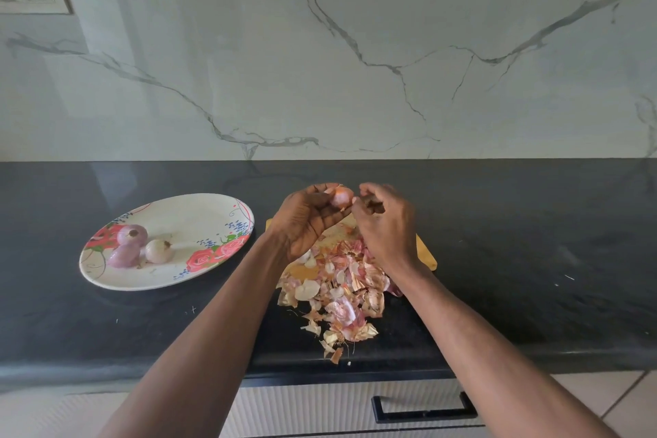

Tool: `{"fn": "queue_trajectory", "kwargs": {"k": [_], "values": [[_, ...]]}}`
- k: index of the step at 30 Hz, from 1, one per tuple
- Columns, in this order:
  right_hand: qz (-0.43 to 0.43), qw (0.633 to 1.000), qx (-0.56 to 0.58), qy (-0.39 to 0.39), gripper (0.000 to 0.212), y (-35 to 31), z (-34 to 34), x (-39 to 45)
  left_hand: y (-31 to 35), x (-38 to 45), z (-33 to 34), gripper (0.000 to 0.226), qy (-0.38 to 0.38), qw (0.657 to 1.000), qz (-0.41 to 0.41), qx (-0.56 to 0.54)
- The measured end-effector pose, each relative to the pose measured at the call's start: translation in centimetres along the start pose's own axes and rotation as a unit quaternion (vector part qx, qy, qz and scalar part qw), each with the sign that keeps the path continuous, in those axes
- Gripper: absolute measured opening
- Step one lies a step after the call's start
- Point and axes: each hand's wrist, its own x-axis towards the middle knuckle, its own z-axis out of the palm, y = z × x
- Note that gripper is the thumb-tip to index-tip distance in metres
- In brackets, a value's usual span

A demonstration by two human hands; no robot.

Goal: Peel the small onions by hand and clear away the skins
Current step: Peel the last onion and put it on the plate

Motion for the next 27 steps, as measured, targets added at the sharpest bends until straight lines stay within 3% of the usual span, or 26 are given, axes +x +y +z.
{"fn": "queue_trajectory", "kwargs": {"k": [8, 19, 27], "values": [[-0.036, 0.999, 0.015, 0.009, 0.033, -0.15, 0.11, -0.26, -0.36, 0.16, -0.02, 0.016, 0.015, 0.999, 0.007, 0.041], [-0.064, 0.997, -0.045, 0.003, 0.029, 0.57, 0.21, -0.22, -0.68, 0.28, -0.12, 0.013, 0.001, 0.995, 0.029, 0.094], [0.049, 0.999, -0.014, 0.015, 0.016, -0.1, 0.25, 0.09, -0.31, 0.12, -0.14, 0.019, -0.027, 0.999, -0.008, 0.031]]}}
